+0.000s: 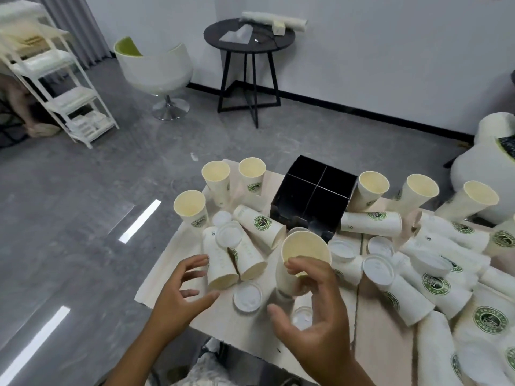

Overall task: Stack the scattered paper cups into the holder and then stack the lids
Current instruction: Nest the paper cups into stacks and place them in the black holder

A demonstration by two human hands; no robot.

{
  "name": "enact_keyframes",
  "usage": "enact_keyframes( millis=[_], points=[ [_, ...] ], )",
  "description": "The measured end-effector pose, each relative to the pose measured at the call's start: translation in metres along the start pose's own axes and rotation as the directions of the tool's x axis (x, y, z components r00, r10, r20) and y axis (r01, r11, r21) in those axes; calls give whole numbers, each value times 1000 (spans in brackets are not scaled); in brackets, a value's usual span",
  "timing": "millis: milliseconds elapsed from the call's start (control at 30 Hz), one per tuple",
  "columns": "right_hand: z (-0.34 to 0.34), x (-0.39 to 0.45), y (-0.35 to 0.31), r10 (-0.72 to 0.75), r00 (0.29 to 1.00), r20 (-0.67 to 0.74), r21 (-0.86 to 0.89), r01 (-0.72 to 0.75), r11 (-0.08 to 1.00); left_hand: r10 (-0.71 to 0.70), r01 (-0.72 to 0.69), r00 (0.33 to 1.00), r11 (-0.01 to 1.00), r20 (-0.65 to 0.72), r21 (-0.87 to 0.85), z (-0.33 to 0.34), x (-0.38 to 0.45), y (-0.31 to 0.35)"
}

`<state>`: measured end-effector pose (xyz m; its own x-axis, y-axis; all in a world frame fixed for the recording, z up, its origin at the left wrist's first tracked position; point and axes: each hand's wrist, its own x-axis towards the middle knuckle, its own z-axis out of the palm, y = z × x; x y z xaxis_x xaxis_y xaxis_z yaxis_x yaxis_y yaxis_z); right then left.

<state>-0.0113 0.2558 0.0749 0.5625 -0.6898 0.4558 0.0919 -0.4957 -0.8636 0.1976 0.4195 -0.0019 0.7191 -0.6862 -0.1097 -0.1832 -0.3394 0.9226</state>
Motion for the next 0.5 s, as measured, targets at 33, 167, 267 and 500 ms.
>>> enact_keyframes(
  millis=[33,167,267,500],
  points=[
    [9,-1,-1,19,1000,8,12,-19,1000,-1,1,1000,1000,12,7,-2,5,-5],
    [49,0,1,146,988,49,14,-147,989,19,-32,992,995,124,98,-16,34,-31],
    [77,1,10,313,949,45,14,-314,949,64,-128,955,969,290,209,-32,64,-42],
    [136,-13,76,567,822,-50,-80,-569,819,239,-585,693,738,680,336,-42,151,-65]
  ],
)
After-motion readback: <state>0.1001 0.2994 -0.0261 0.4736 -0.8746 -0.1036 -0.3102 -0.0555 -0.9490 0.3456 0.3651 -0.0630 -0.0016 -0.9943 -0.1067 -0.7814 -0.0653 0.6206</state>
